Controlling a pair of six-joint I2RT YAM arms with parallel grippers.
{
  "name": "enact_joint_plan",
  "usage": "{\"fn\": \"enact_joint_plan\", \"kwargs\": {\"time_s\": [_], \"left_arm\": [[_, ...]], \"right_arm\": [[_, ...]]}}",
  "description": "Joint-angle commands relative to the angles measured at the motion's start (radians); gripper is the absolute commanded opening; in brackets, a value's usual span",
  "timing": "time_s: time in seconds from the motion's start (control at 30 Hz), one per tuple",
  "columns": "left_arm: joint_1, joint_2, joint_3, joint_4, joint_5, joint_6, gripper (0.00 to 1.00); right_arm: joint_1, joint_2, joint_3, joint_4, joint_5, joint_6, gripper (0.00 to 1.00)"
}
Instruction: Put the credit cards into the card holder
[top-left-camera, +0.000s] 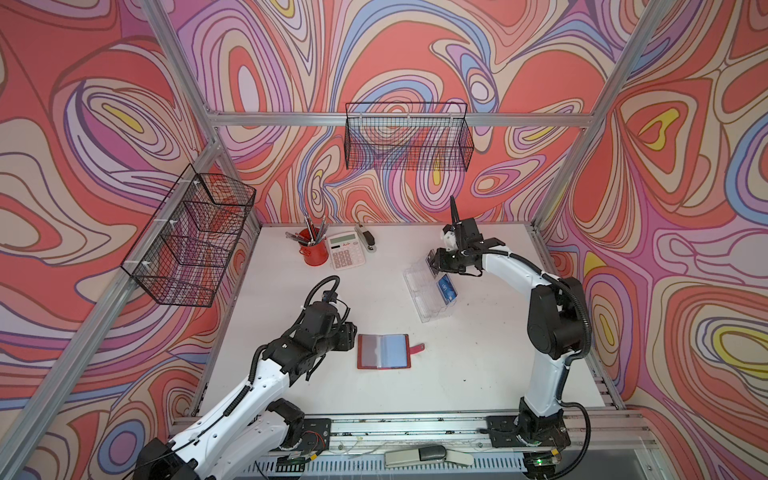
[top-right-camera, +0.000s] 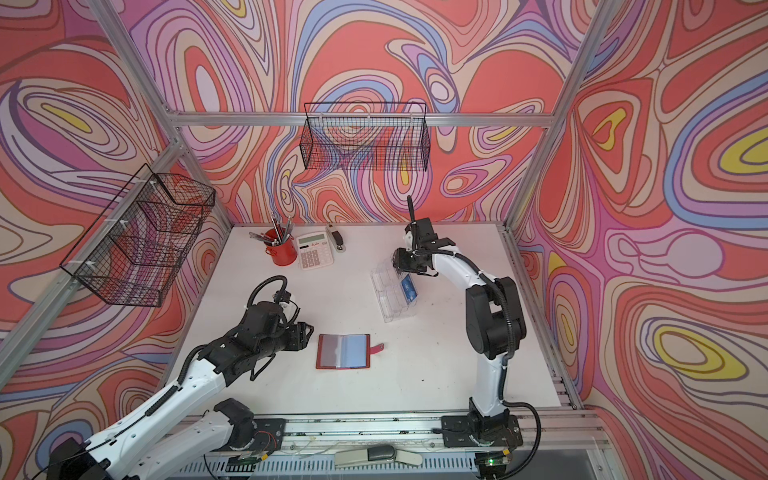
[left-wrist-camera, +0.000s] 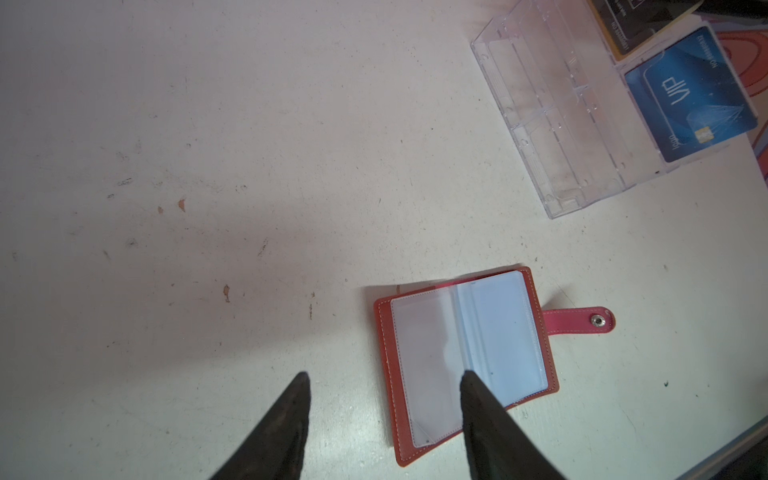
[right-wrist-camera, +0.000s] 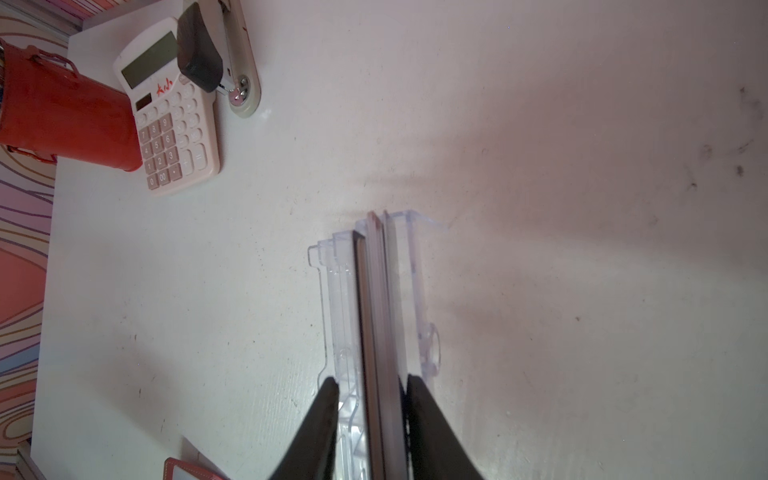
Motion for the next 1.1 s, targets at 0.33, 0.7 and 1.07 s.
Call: {"fn": "enact_joint_plan", "kwargs": {"time_s": [0.33, 0.7, 1.07], "left_arm": [[-0.004, 0.011, 0.006, 0.001, -0.006, 0.011, 0.60], [-0.004, 0.007, 0.003, 0.000, -0.009, 0.011, 0.60], [-0.004, 0.010, 0.004, 0.002, -0.009, 0.012, 0.60]], "right_arm": [[0.006, -0.055, 0.022, -0.018, -0.023, 0.014, 0.30], [0.006, -0.100, 0.007, -0.023, -0.003, 0.015, 0.28], [0.006, -0.107, -0.003, -0.040, 0.089, -0.011, 0.04]]}}
